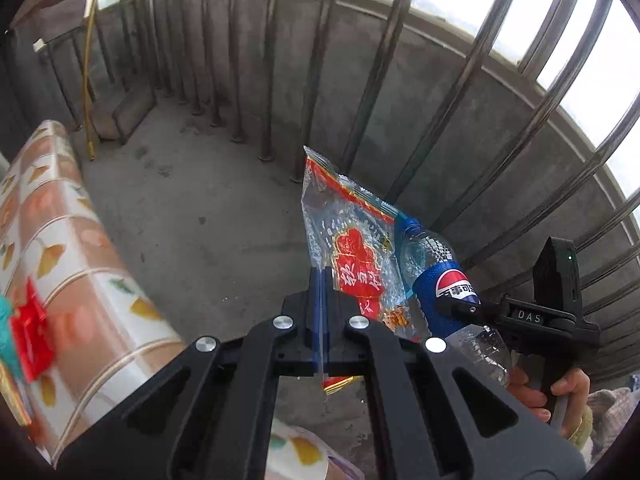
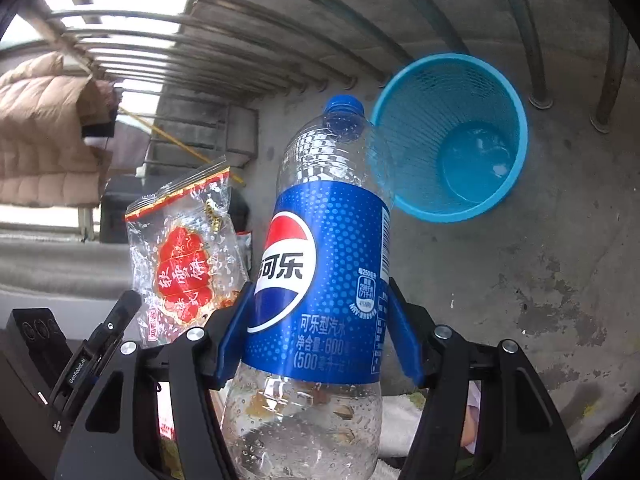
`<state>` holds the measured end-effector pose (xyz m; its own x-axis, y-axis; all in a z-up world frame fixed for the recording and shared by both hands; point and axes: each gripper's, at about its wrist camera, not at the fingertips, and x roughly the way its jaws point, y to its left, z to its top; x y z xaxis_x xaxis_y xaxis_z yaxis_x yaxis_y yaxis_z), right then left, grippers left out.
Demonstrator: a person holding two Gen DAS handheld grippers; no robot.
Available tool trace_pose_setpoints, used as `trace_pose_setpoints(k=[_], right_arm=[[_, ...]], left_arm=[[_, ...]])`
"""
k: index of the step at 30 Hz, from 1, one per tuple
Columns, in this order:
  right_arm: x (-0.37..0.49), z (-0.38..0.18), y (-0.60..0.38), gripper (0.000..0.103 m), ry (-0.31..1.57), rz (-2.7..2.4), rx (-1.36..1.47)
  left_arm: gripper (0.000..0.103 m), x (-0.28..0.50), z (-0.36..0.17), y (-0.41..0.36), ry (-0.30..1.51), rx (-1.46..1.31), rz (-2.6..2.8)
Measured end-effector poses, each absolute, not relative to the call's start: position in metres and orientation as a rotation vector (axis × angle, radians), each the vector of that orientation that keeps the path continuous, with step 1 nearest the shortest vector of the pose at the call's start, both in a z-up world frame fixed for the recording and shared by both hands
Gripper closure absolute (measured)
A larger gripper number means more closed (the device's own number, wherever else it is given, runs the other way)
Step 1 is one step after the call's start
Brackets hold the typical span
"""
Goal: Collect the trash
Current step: 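Drop the Pepsi bottle into the blue wastebasket with the right gripper, then move both grippers back over the table toward the paper cup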
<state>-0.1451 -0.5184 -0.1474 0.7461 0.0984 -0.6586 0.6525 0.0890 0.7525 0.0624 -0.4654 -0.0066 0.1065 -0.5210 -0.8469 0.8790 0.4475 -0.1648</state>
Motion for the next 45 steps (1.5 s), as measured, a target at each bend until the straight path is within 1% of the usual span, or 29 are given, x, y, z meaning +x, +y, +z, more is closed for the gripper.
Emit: trace_pose_setpoints(k=[3,4,5,6,7,8,9,10,11,16,19,21,23,25,27,28,29,34,36,40,45], right_arm=[[-0.142,-0.182,-0.556,0.038,0.648,-0.493,1.525],[-0.145,-0.194,-0.57,0.034,0.649,-0.524,1.537],[-0.146,-0.203,-0.58,0.025,0.652,-0.559,1.543],[-0.148,-0.211,-0.591,0.023,0.655,-0.6,1.551],[-0.15,-0.218,-0.596,0.023,0.652,-0.617,1.566],[-0.153,-0.224,-0.601,0.023,0.638,-0.617,1.589],[-0.155,-0.226,-0.602,0.023,0.623,-0.612,1.601],[-0.157,-0.225,-0.599,0.023,0.611,-0.61,1.594],[-0.158,-0.223,-0.595,0.023,0.607,-0.61,1.571],[-0.155,-0.211,-0.577,0.023,0.652,-0.615,1.469],[-0.151,-0.196,-0.561,0.023,0.696,-0.639,1.391],[-0.146,-0.184,-0.552,0.023,0.734,-0.666,1.322],[-0.132,-0.167,-0.543,0.023,0.77,-0.691,1.232],[-0.121,-0.142,-0.53,0.018,0.801,-0.724,1.104],[-0.108,-0.116,-0.512,0.008,0.815,-0.756,0.927],[-0.105,-0.103,-0.501,0.006,0.817,-0.767,0.843],[-0.097,-0.09,-0.49,0.006,0.82,-0.78,0.768],[-0.065,-0.034,-0.434,0.006,0.814,-0.782,0.486],[-0.051,-0.017,-0.414,0.006,0.797,-0.747,0.418],[-0.029,0.018,-0.371,0.006,0.728,-0.623,0.305],[0.007,0.05,-0.311,0.006,0.646,-0.428,0.212]], left_arm=[[0.103,0.07,-0.037,-0.521,1.034,0.458,-1.112],[0.101,0.07,-0.045,-0.537,1.039,0.478,-1.129],[0.092,0.073,-0.055,-0.551,1.039,0.506,-1.124],[0.086,0.076,-0.063,-0.562,1.033,0.53,-1.096],[0.075,0.077,-0.069,-0.57,1.017,0.544,-1.068],[0.069,0.078,-0.073,-0.572,1.008,0.547,-1.051],[0.067,0.079,-0.074,-0.571,1.008,0.532,-1.042],[0.062,0.081,-0.074,-0.569,1.016,0.507,-1.043],[0.057,0.081,-0.072,-0.562,1.024,0.477,-1.056],[0.049,0.077,-0.046,-0.527,0.968,0.425,-1.094],[0.041,0.069,-0.025,-0.507,0.906,0.406,-1.108],[0.038,0.06,-0.009,-0.491,0.864,0.391,-1.131],[0.031,0.05,0.007,-0.47,0.824,0.383,-1.152],[0.028,0.039,0.02,-0.446,0.778,0.414,-1.151],[0.027,0.029,0.027,-0.422,0.742,0.443,-1.138],[0.026,0.026,0.03,-0.41,0.735,0.445,-1.14],[0.023,0.023,0.033,-0.397,0.735,0.442,-1.144],[0.02,0.021,0.051,-0.318,0.779,0.348,-1.144],[0.019,0.023,0.058,-0.285,0.783,0.287,-1.141],[0.013,0.032,0.071,-0.21,0.77,0.152,-1.075],[0.013,0.038,0.08,-0.119,0.701,-0.02,-0.937]])
